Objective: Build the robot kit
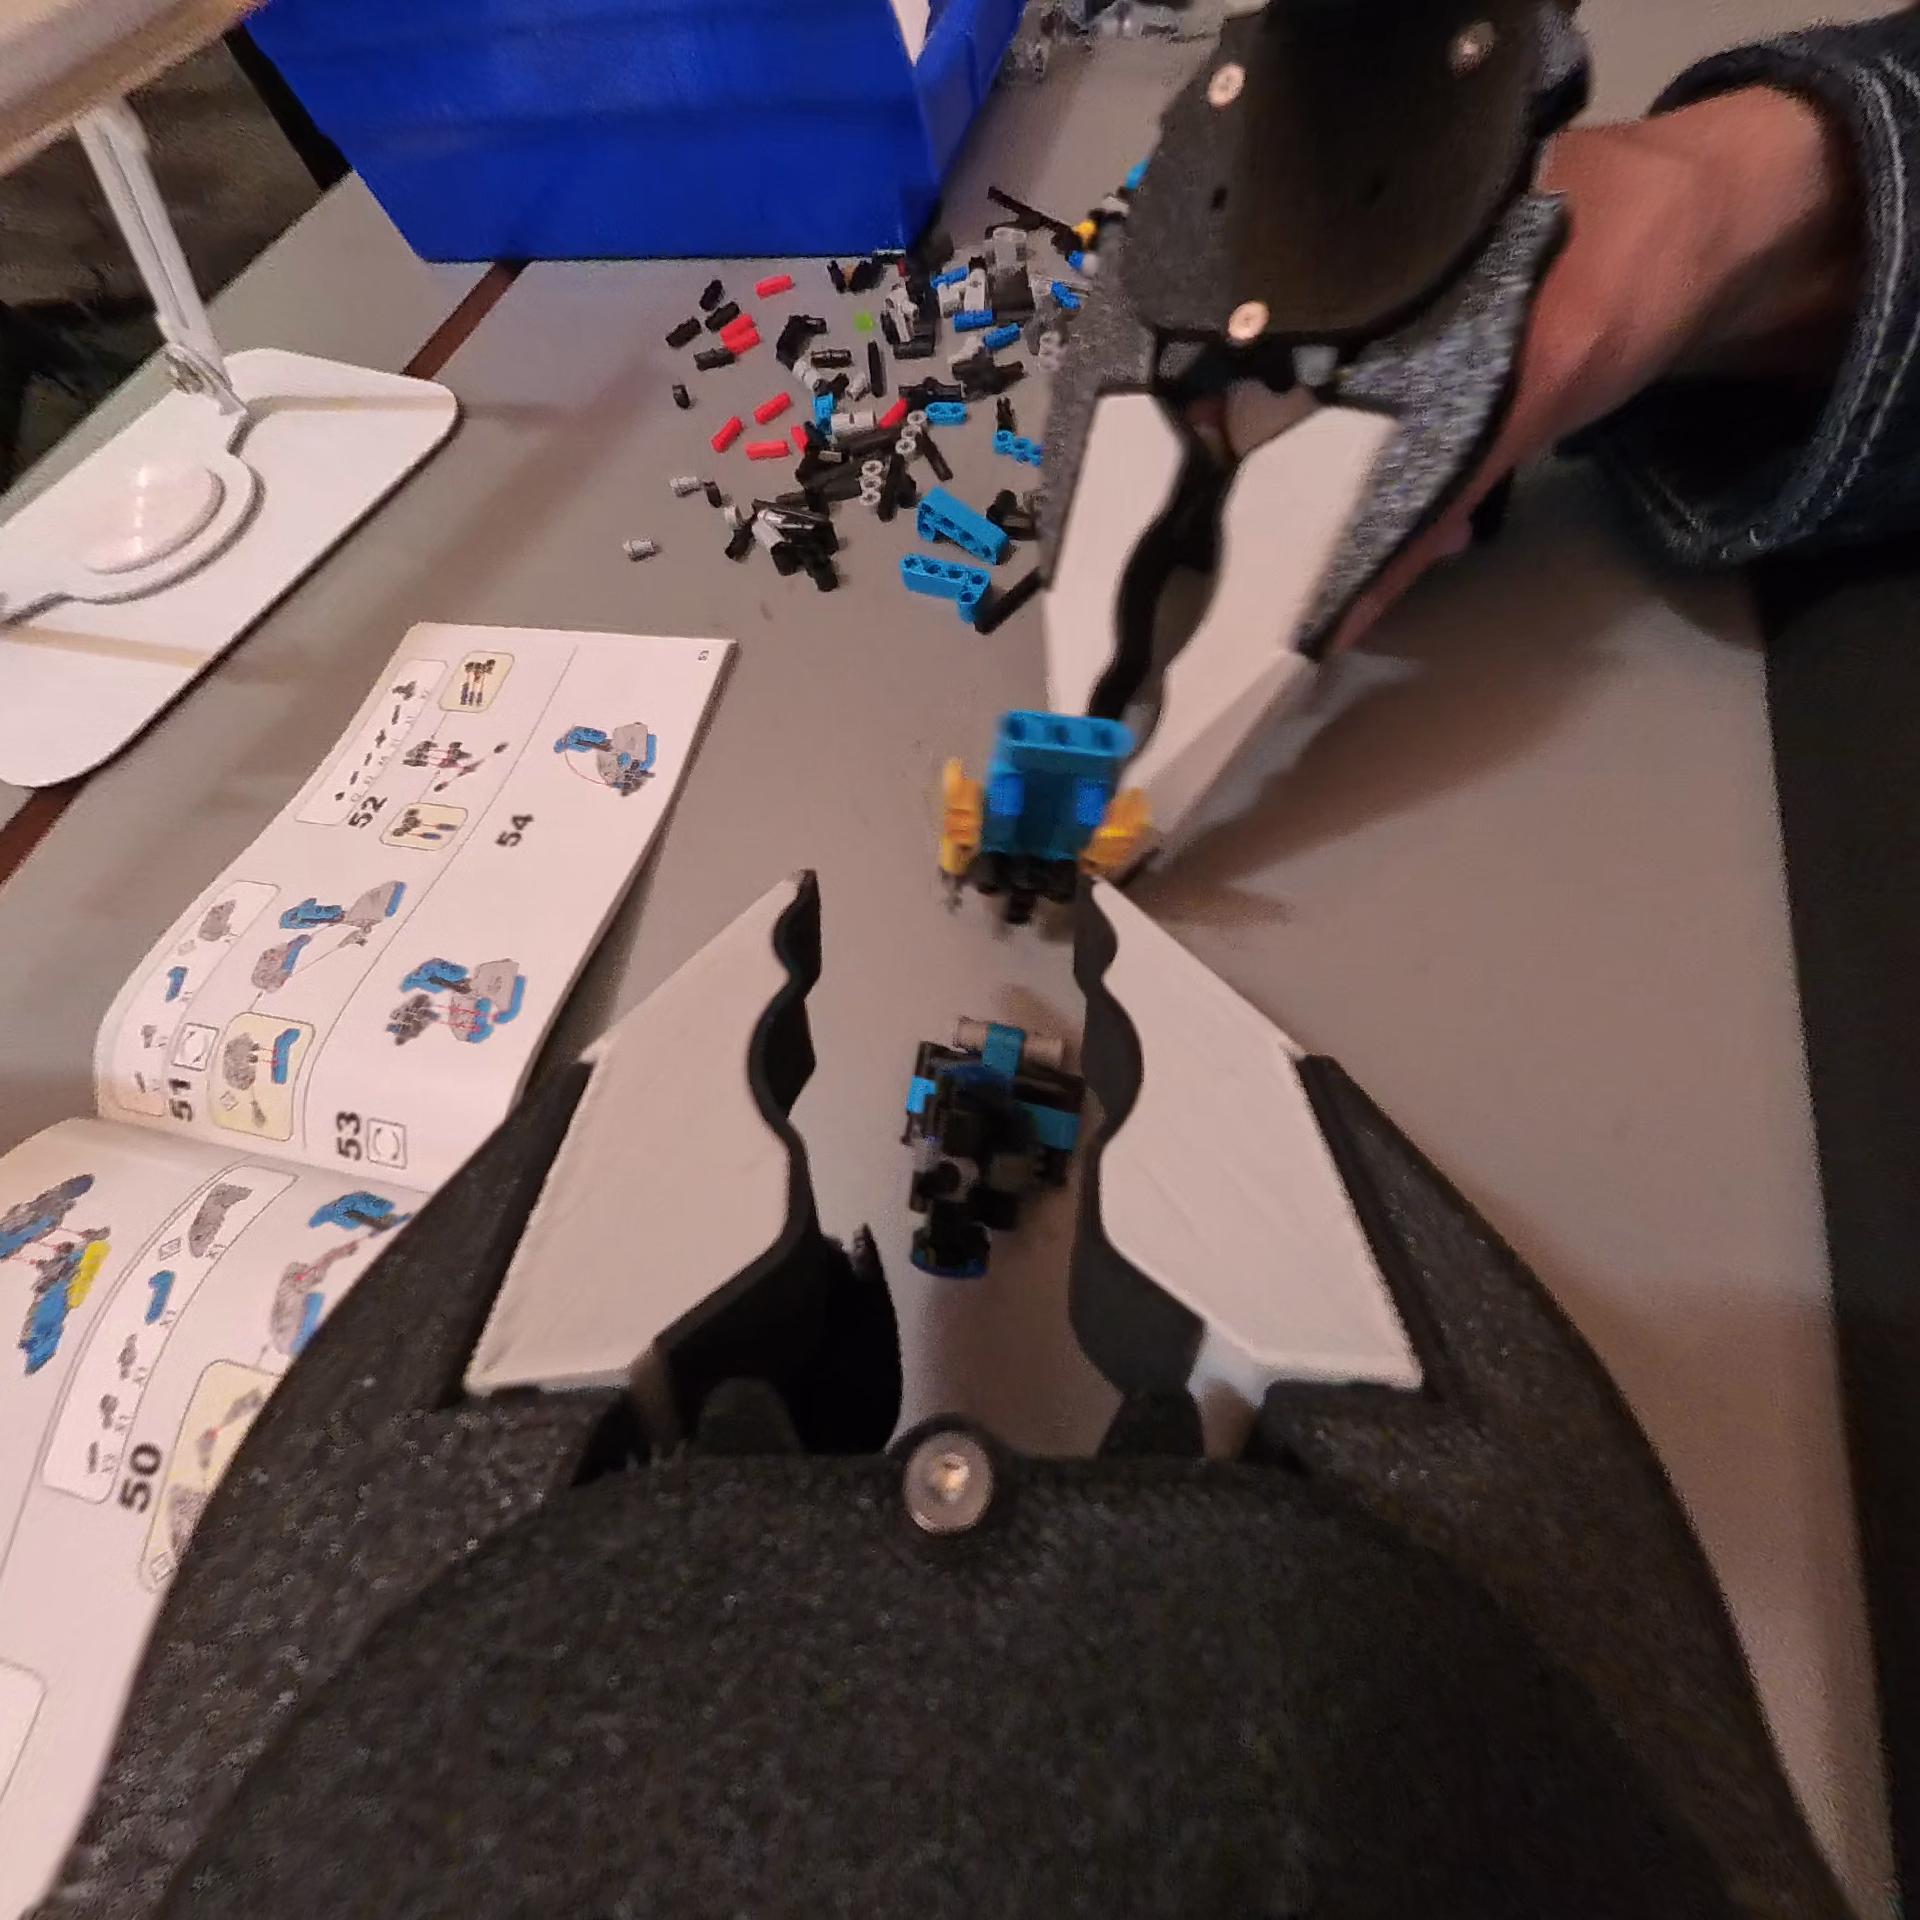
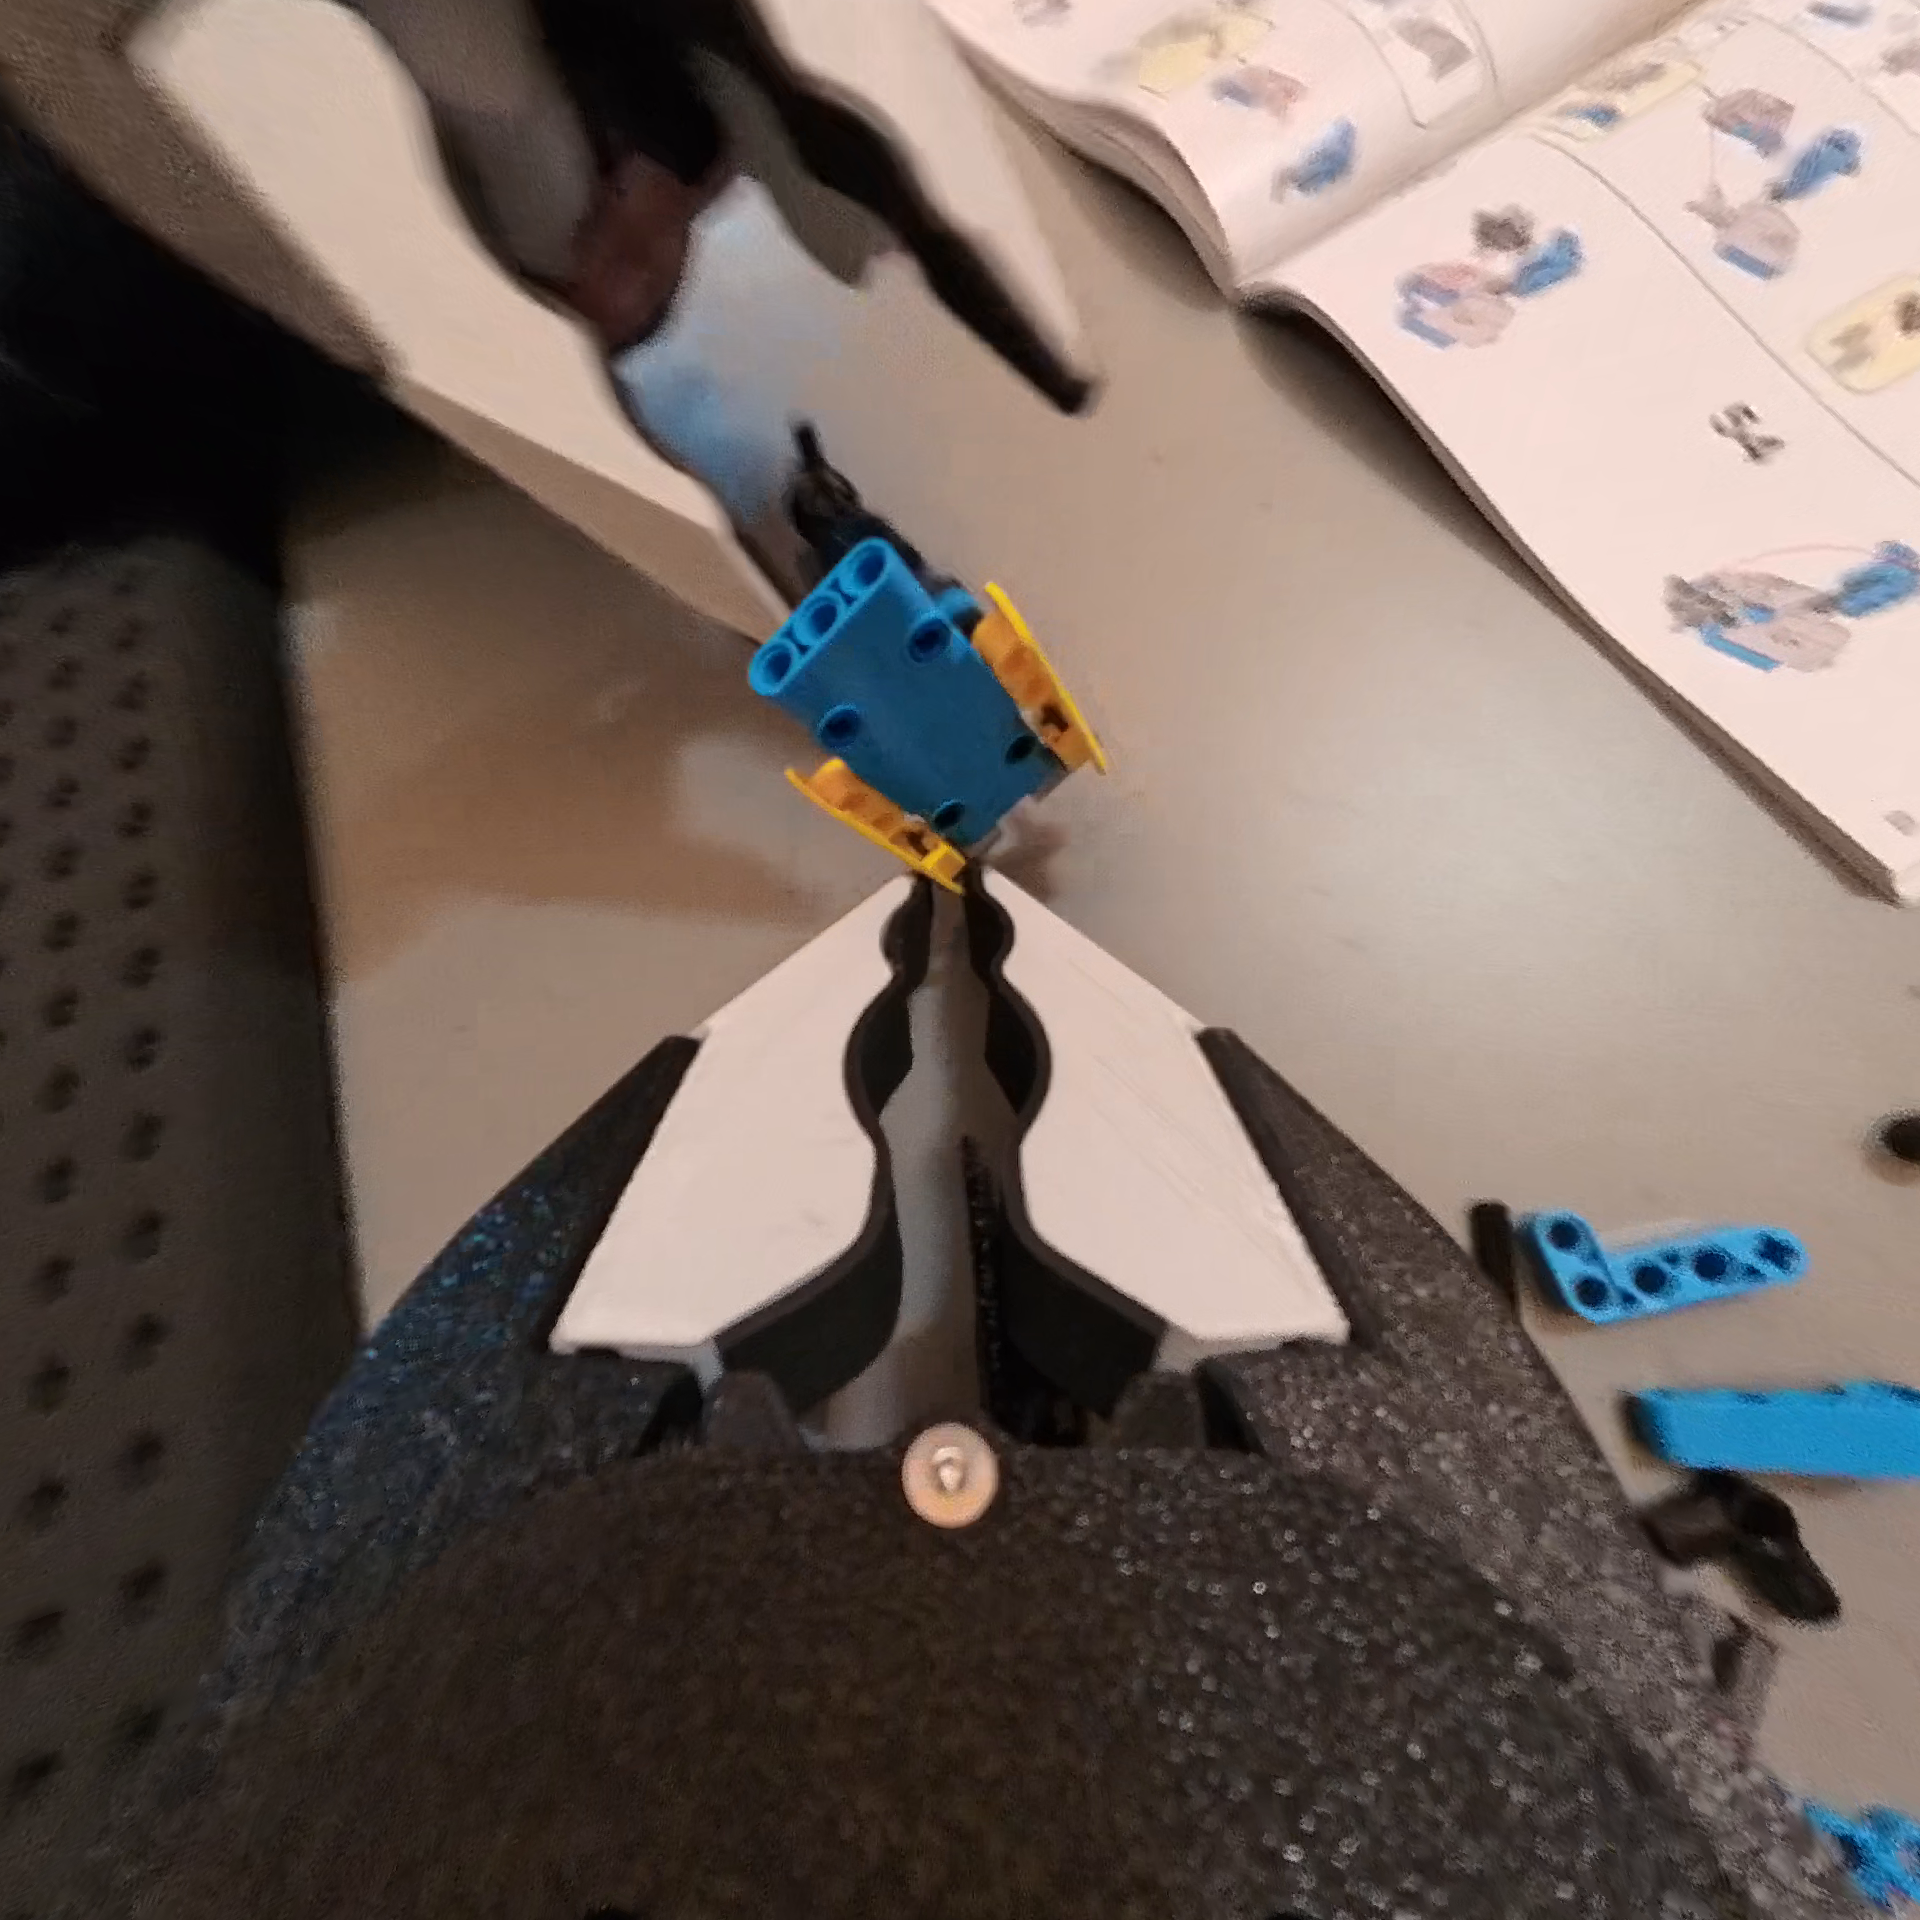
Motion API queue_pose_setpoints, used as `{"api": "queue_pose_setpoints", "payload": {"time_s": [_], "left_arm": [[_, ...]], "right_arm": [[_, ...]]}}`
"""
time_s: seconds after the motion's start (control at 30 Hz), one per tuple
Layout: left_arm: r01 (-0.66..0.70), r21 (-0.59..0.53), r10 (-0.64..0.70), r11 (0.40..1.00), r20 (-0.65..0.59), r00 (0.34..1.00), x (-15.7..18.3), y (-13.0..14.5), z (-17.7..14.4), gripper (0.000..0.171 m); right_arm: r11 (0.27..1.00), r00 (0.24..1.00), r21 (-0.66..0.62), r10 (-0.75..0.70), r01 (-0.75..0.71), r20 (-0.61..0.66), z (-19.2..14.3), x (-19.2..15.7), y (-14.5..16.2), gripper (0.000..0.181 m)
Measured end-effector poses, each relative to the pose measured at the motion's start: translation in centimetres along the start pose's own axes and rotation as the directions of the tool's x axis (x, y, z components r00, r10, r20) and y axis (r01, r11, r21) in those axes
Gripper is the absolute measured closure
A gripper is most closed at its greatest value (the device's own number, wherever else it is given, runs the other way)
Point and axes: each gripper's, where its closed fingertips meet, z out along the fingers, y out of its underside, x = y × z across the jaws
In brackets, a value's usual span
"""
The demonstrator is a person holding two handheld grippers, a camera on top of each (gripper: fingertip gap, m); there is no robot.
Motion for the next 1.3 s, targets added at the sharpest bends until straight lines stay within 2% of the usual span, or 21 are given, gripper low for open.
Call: {"api": "queue_pose_setpoints", "payload": {"time_s": [0.07,0.1,0.17,0.23,0.27,0.33,0.4,0.47,0.57,0.7,0.77,0.83,0.87,0.93,0.97,1.0,1.13,1.23,1.3], "left_arm": [[0.062,0.016,-0.06,0.998,-0.096,0.994,0.2,-0.6,-0.3,0.11],[0.112,0.061,-0.1,0.992,-0.174,0.98,0.6,-1.4,-0.9,0.11],[0.248,0.161,-0.177,0.955,-0.362,0.915,1.9,-3.3,-3.1,0.112],[0.356,0.213,-0.207,0.91,-0.51,0.835,3.1,-4.8,-5.0,0.112],[0.369,0.235,-0.194,0.899,-0.541,0.818,3.6,-5.2,-5.5,0.112],[0.356,0.284,-0.157,0.89,-0.542,0.826,4.2,-5.9,-6.0,0.112],[0.382,0.309,-0.159,0.871,-0.558,0.814,4.5,-6.8,-6.2,0.112],[0.426,0.295,-0.194,0.855,-0.58,0.791,4.2,-7.0,-6.1,0.112],[0.367,0.273,-0.188,0.889,-0.513,0.838,3.8,-5.6,-5.3,0.113],[0.399,0.2,-0.245,0.895,-0.526,0.814,4.2,-4.6,-4.2,0.113],[0.461,0.197,-0.275,0.865,-0.583,0.765,4.5,-5.1,-4.3,0.105],[0.522,0.179,-0.284,0.834,-0.672,0.684,5.4,-5.9,-4.9,0.1],[0.542,0.169,-0.276,0.823,-0.714,0.643,5.9,-6.2,-5.3,0.103],[0.576,0.147,-0.242,0.804,-0.804,0.544,7.2,-6.9,-6.6,0.122],[0.595,0.139,-0.238,0.792,-0.826,0.51,7.4,-7.1,-6.9,0.131],[0.603,0.127,-0.243,0.788,-0.835,0.494,7.5,-7.1,-7.0,0.13],[0.57,0.12,-0.25,0.813,-0.812,0.528,7.7,-6.4,-6.3,0.139],[0.519,0.174,-0.224,0.837,-0.756,0.615,7.4,-6.1,-5.9,0.149],[0.481,0.197,-0.218,0.854,-0.704,0.676,6.9,-5.9,-5.5,0.15]], "right_arm": [[0.995,0.994,0.098,0.007,-0.017,0.109,-1.0,-1.6,-1.8,0.177],[0.99,0.988,0.137,0.002,-0.023,0.153,-1.6,-2.3,-2.4,0.178],[0.971,0.962,0.227,0.005,-0.069,0.273,-3.0,-3.8,-4.0,0.179],[0.943,0.917,0.313,-0.02,-0.115,0.398,-4.5,-5.7,-5.7,0.179],[0.931,0.897,0.342,-0.039,-0.127,0.44,-5.0,-6.4,-6.3,0.18],[0.923,0.857,0.355,-0.062,-0.145,0.511,-5.6,-7.7,-6.7,0.181],[0.925,0.843,0.353,-0.076,-0.14,0.533,-5.6,-8.3,-6.7,0.181],[0.936,0.863,0.33,-0.065,-0.121,0.501,-5.0,-7.9,-6.2,0.181],[0.949,0.891,0.3,-0.05,-0.098,0.451,-4.4,-7.1,-5.5,0.181],[0.939,0.881,0.335,-0.097,-0.073,0.464,-4.9,-7.8,-6.0,0.181],[0.928,0.863,0.372,-0.161,-0.033,0.478,-5.4,-9.0,-6.3,0.181],[0.916,0.839,0.401,-0.224,0.007,0.497,-5.9,-10.3,-6.4,0.181],[0.913,0.838,0.407,-0.245,0.03,0.488,-5.8,-10.6,-6.4,0.181],[0.914,0.815,0.405,-0.26,0.035,0.517,-6.0,-11.3,-6.2,0.181],[0.913,0.811,0.406,-0.268,0.041,0.52,-6.1,-11.5,-6.2,0.181],[0.909,0.809,0.413,-0.279,0.05,0.518,-6.1,-11.7,-6.2,0.181],[0.919,0.806,0.388,-0.278,0.065,0.523,-5.8,-11.8,-5.8,0.181],[0.927,0.827,0.369,-0.255,0.063,0.501,-5.4,-11.2,-5.7,0.181],[0.933,0.844,0.357,-0.231,0.051,0.483,-5.2,-10.5,-5.7,0.181]]}}
